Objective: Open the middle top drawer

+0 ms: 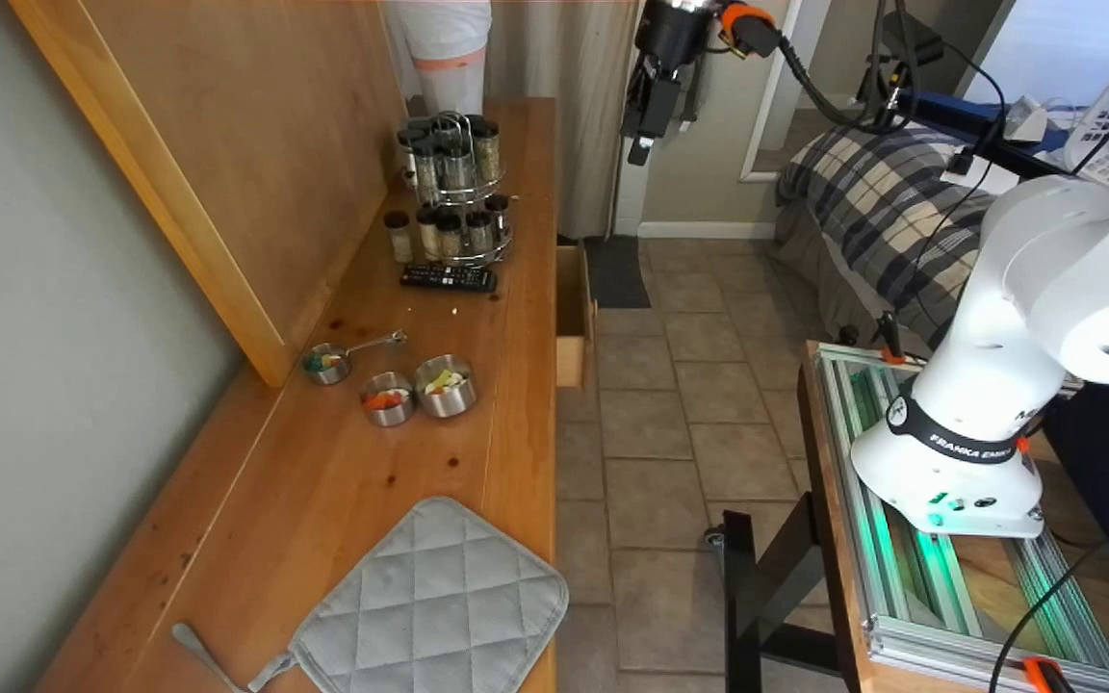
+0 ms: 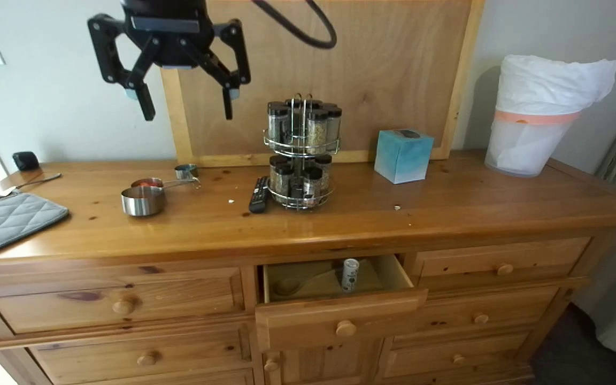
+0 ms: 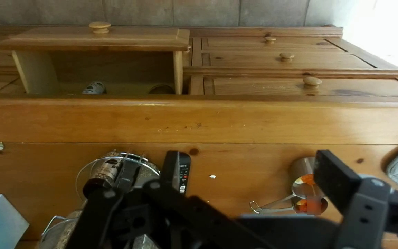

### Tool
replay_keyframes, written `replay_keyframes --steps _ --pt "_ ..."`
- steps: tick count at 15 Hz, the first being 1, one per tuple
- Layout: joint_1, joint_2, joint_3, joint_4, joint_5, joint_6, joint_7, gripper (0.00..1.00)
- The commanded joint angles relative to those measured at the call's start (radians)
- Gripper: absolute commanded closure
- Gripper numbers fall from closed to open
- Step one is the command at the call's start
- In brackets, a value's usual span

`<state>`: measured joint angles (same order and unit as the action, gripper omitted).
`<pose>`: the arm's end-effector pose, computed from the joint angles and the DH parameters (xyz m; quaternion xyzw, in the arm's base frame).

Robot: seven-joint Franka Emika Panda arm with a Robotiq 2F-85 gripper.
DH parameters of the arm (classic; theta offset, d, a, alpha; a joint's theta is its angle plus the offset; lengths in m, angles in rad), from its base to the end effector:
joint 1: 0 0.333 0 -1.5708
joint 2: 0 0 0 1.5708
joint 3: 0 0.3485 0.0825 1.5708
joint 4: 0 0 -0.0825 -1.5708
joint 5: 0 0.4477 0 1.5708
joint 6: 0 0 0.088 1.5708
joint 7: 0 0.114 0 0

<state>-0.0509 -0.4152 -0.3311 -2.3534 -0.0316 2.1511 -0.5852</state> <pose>0.4568 -0.1944 0.4969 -0.9874 -0.1148 -0.1093 0.0021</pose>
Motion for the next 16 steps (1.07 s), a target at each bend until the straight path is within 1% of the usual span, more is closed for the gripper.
replay_keyframes --steps 1,3,5,7,9,10,13,15,16 --pt "-0.022 0.063 0.023 -0.077 0.005 0.139 0.032 0.00" --pt "-0.017 0.122 0.013 -0.099 0.027 0.211 0.031 0.00" --pt "-0.005 0.179 -0.006 -0.116 0.070 0.290 -0.028 0.00" --pt "-0.006 0.254 -0.010 -0.118 0.100 0.357 -0.082 0.00" --pt "-0.010 0.327 -0.007 -0.110 0.144 0.398 -0.140 0.00" --pt "-0.018 0.364 0.002 -0.105 0.156 0.435 -0.160 0.00" --pt "-0.044 0.468 0.025 -0.071 0.257 0.494 -0.259 0.00" --pt "-0.079 0.526 0.053 -0.041 0.312 0.517 -0.301 0.00" --pt "-0.102 0.555 0.066 -0.022 0.319 0.532 -0.308 0.00"
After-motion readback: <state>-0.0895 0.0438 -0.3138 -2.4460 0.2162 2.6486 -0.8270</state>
